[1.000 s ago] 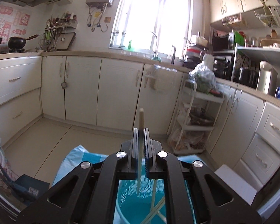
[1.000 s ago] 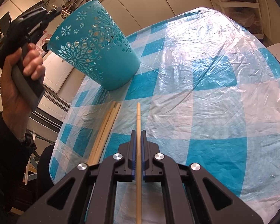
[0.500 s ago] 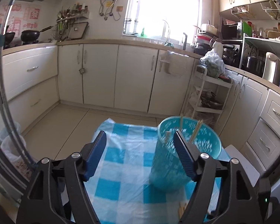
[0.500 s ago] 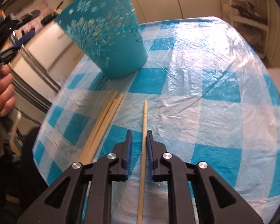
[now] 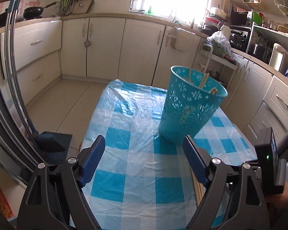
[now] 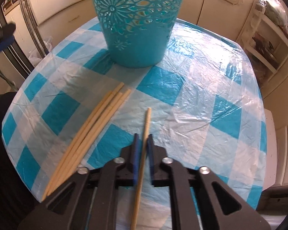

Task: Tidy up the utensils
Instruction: 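Carry the chopstick over the basket with the right gripper and release it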

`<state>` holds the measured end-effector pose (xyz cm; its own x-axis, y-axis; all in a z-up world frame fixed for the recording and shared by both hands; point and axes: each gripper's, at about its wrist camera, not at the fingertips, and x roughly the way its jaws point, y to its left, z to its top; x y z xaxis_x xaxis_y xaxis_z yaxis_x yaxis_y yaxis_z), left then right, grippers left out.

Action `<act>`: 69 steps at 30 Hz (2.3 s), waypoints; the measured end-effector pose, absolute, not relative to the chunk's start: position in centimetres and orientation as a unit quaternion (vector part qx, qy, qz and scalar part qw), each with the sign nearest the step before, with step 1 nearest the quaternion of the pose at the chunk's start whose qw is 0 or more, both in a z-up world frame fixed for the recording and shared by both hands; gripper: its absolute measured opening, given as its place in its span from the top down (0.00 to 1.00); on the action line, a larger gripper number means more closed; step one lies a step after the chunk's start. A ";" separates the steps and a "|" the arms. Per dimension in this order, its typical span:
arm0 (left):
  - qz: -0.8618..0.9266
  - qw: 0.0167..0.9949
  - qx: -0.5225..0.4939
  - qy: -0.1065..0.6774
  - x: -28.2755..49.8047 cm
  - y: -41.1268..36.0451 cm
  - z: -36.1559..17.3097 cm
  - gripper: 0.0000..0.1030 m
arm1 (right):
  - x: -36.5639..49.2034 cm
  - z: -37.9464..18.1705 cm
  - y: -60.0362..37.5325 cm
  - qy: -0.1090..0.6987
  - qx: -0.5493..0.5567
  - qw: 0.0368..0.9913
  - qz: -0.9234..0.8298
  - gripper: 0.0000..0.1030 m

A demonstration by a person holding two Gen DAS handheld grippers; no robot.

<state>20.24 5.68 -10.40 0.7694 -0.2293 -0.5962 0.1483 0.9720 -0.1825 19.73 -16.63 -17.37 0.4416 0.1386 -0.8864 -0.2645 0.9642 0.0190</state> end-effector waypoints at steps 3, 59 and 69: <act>-0.103 0.933 -0.065 0.338 20.0 5.8 -11.4 0.22 | 18.9 -16.9 -18.3 0.496 0.019 0.858 0.132 0.95; -0.074 0.903 -0.117 0.407 21.5 8.0 -17.1 0.21 | 25.4 5.8 -21.6 0.187 0.151 0.949 0.204 0.96; -0.074 0.904 -0.120 0.404 21.4 8.1 -16.7 0.21 | 27.5 0.3 -20.7 0.263 0.150 0.934 0.188 0.96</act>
<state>21.39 8.08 -16.70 0.6621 -0.2314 -0.7128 0.0374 0.9601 -0.2770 27.48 -20.72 0.26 0.7906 0.4301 -0.4359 -0.2719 0.8844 0.3793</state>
